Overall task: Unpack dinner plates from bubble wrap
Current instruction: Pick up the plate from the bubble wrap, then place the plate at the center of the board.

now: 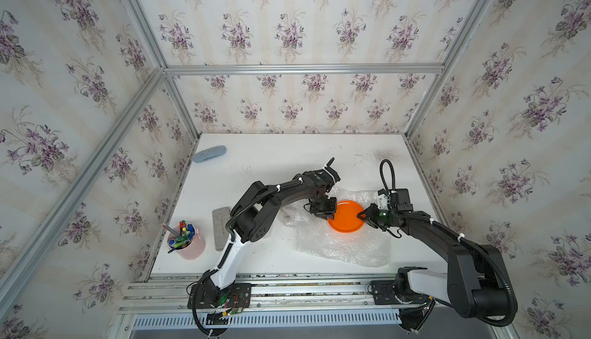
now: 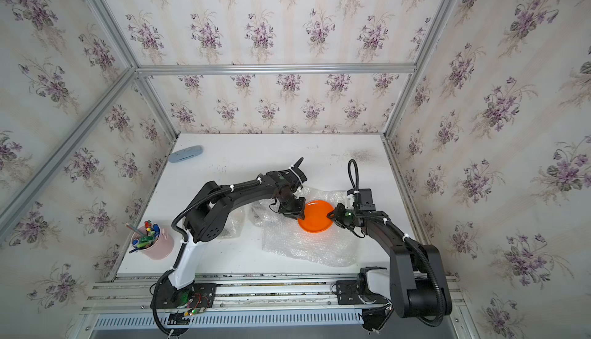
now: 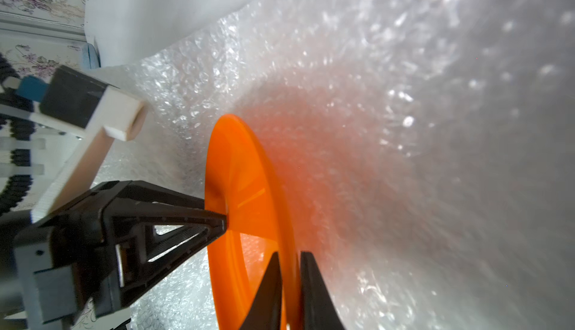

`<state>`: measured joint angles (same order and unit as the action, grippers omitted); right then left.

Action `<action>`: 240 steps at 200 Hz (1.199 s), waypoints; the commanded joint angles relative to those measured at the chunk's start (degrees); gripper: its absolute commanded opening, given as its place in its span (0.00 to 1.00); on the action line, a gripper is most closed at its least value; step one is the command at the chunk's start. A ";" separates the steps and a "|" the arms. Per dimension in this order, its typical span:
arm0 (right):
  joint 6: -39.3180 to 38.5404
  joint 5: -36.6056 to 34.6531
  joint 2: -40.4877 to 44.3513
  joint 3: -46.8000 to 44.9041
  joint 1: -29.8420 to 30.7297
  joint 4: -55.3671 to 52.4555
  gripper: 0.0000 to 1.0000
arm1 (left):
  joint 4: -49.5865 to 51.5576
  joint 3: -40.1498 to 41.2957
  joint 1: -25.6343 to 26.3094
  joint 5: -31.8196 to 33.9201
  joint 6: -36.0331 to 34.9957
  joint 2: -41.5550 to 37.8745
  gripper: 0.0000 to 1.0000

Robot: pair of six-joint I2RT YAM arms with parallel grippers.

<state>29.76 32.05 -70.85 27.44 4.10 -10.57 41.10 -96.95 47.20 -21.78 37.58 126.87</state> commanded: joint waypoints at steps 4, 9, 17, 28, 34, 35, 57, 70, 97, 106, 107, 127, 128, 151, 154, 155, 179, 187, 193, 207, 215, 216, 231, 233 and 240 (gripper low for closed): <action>-0.09 -1.99 2.22 1.16 -0.06 -2.75 0.11 | -0.67 0.67 -0.18 -1.08 -0.08 -1.98 0.43; -0.13 -2.52 2.53 1.44 -0.06 -3.32 0.11 | -0.62 0.74 -0.26 -1.16 -0.12 -2.32 0.46; -0.29 -3.15 2.88 1.88 -0.06 -4.32 0.10 | -0.67 0.91 -0.44 -1.16 -0.06 -3.14 0.51; -0.35 -3.78 3.46 2.30 -0.06 -5.30 0.09 | -0.67 1.51 -0.69 -0.98 -0.14 -4.25 0.54; -0.19 -4.20 3.86 2.43 -0.06 -5.71 0.08 | -0.67 1.94 -0.87 -0.90 -0.21 -5.04 0.57; -0.16 -4.29 3.95 2.48 -0.06 -5.74 0.08 | -0.63 2.02 -0.92 -0.90 -0.17 -5.13 0.58; 0.95 -5.23 5.73 3.07 -0.10 -6.78 0.07 | -0.61 3.44 -1.56 -0.89 -0.27 -7.66 0.61; 1.57 -5.42 6.69 3.94 -0.15 -7.73 0.06 | -0.55 4.39 -2.00 -0.89 -0.63 -9.29 0.62; 2.83 -6.30 8.58 8.18 -1.03 -10.46 0.06 | 0.29 6.50 -3.39 -0.71 -1.54 -13.81 0.64; 3.57 -6.13 8.93 10.00 -1.73 -10.92 0.06 | 0.62 7.43 -3.84 -0.72 -1.99 -15.84 0.66; 3.69 -6.13 8.95 10.22 -1.81 -10.99 0.06 | 0.63 7.54 -3.85 -0.72 -2.12 -16.11 0.66; 4.75 -6.23 8.39 15.13 -3.44 -11.64 0.06 | 1.71 9.72 -4.81 -0.33 -3.51 -20.20 0.70; 4.77 -6.22 8.29 15.33 -3.55 -11.70 0.06 | 1.70 9.83 -4.87 -0.39 -3.59 -20.40 0.70; 6.39 -6.58 6.21 20.47 -5.98 -11.35 0.05 | 2.80 12.43 -5.41 -0.81 -4.70 -23.83 0.76; 6.59 -6.49 5.84 21.10 -6.37 -11.23 0.05 | 2.88 12.89 -5.39 -0.72 -4.74 -24.25 0.77; 6.70 -6.48 5.69 21.26 -6.55 -11.23 0.05 | 2.91 13.00 -5.38 -0.72 -4.77 -24.45 0.77; 8.32 -5.45 1.84 26.24 -10.26 -10.07 0.05 | 3.63 15.89 -6.20 -0.18 -5.45 -28.40 0.86; 8.67 -5.61 0.68 27.75 -11.42 -9.61 0.05 | 3.80 16.69 -6.62 -0.15 -5.73 -29.54 0.92; 8.89 -6.04 -0.13 28.77 -12.25 -9.12 0.05 | 4.02 17.30 -7.00 -0.15 -5.99 -30.47 0.98; 9.56 -6.88 -2.39 30.12 -14.28 -8.01 0.05 | 4.51 18.92 -7.96 0.03 -6.38 -32.66 0.99; 10.07 -7.00 -3.52 30.52 -15.39 -7.52 0.05 | 4.72 20.00 -8.55 -0.14 -6.47 -33.89 0.99; 10.20 -7.00 -3.73 30.54 -15.59 -7.48 0.05 | 4.79 20.11 -8.63 -0.17 -6.56 -34.06 0.99; 11.81 -7.71 -5.72 30.35 -17.64 -5.73 0.05 | 5.21 22.04 -9.63 -0.35 -7.11 -36.56 0.99; 12.05 -7.80 -5.93 30.20 -17.83 -5.35 0.05 | 5.32 22.37 -9.73 -0.30 -7.16 -36.81 0.99; 12.65 -8.28 -6.75 29.74 -18.42 -4.25 0.05 | 5.42 23.38 -10.07 -0.30 -7.49 -37.82 0.99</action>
<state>39.09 25.32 -75.46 57.52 -12.67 -18.83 44.95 -75.79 38.06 -22.13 31.97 91.79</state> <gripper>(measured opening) 0.088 0.992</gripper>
